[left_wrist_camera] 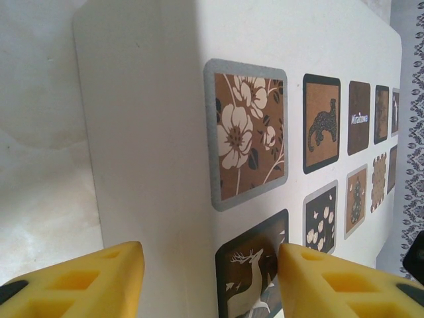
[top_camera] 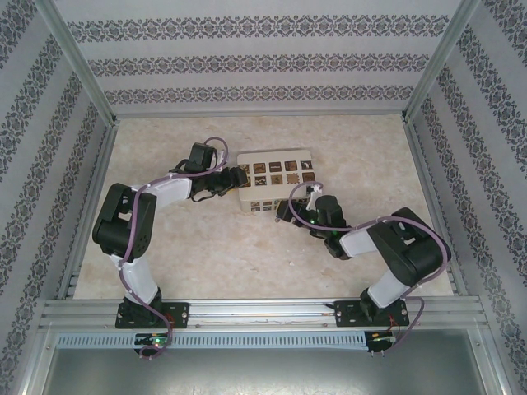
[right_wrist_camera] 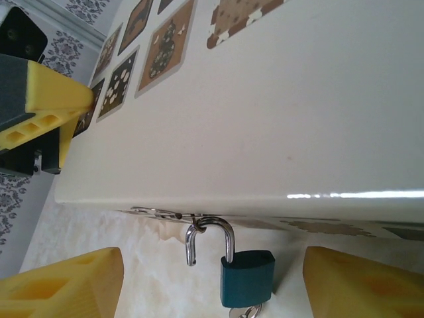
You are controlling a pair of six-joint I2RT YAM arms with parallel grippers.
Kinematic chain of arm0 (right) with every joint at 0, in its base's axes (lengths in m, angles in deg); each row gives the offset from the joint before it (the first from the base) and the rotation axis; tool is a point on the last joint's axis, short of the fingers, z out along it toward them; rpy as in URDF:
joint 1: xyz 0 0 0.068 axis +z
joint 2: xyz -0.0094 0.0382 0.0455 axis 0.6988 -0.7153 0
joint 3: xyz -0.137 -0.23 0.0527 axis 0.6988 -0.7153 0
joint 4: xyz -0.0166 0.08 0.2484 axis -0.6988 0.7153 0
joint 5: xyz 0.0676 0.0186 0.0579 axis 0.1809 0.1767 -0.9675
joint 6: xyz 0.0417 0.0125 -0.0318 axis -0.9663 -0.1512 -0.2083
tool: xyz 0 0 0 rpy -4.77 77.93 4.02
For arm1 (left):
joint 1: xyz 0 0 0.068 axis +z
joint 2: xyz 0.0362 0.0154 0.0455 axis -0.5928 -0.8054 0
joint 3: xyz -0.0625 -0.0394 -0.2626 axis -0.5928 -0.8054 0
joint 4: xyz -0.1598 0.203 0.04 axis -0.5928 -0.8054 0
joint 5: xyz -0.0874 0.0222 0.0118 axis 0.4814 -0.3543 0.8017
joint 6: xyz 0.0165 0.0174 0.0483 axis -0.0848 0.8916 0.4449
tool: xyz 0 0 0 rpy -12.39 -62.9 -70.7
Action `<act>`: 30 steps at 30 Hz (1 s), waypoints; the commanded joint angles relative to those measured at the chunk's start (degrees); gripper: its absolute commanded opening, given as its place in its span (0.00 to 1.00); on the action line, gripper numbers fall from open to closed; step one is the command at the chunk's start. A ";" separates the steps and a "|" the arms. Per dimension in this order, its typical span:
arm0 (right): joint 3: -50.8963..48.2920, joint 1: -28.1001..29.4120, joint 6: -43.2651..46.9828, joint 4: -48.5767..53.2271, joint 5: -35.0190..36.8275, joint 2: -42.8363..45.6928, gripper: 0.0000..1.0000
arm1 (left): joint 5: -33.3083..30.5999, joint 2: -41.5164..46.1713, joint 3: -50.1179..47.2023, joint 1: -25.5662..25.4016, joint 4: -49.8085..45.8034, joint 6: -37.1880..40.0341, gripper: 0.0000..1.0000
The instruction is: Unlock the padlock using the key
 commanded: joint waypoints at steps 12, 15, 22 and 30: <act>3.06 0.33 0.69 -12.14 -3.20 -9.36 0.68 | -1.14 -0.03 -2.15 0.84 -1.99 1.69 0.54; 3.72 0.40 0.41 -13.39 -4.58 -10.90 0.64 | -1.62 0.23 -2.31 0.77 -2.10 1.70 0.54; 4.96 0.25 1.16 -14.48 -6.56 -12.93 0.62 | -2.89 1.10 -2.41 0.70 -3.45 2.73 0.54; 6.93 0.05 1.81 -15.64 -9.95 -14.63 0.61 | -3.16 1.29 -2.95 0.69 -3.21 2.73 0.54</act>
